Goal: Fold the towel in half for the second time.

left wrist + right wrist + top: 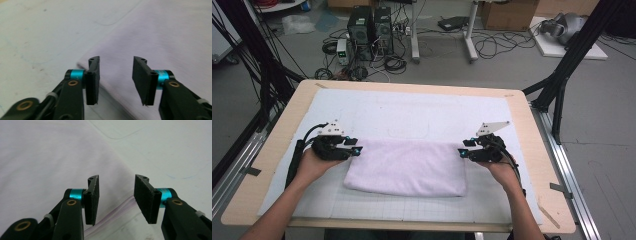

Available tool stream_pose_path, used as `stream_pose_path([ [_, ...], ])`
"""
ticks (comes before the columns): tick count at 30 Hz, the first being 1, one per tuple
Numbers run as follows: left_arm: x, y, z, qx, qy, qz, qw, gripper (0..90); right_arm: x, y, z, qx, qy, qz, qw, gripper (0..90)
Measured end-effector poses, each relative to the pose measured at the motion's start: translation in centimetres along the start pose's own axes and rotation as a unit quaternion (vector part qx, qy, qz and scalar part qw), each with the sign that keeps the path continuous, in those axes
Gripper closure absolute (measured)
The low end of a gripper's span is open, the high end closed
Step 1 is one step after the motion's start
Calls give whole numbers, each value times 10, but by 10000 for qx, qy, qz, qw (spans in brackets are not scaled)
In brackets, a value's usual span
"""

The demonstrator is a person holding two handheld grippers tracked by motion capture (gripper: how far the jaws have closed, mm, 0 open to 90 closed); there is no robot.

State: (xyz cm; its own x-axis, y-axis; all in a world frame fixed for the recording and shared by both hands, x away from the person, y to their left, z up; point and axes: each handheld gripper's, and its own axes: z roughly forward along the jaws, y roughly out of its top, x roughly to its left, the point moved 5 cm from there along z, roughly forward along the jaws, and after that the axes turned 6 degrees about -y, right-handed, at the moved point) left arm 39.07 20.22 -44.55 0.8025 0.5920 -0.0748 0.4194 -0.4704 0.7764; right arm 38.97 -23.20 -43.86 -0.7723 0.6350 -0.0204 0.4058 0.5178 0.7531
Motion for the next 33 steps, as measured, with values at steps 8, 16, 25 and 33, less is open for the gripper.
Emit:
stream_pose_path([
  [8, 11, -8, 19, 239, 103, -102, 9996, 863, -7, -8, 28, 459, 69, 22, 9989, 820],
  [16, 13, 17, -5, -367, 100, -288, 9989, 870, -9, 25, 0, 92, 81, -13, 9999, 843],
  [25, 30, 4, 19, 38, 327, -583, 9978, 715, -38, 17, 34, 564, -483, 310, 9968, 683],
  [33, -4, 10, -3, -292, -94, -162, 9994, 620, 7, 15, 6, -92, 140, 3, 9999, 636],
])
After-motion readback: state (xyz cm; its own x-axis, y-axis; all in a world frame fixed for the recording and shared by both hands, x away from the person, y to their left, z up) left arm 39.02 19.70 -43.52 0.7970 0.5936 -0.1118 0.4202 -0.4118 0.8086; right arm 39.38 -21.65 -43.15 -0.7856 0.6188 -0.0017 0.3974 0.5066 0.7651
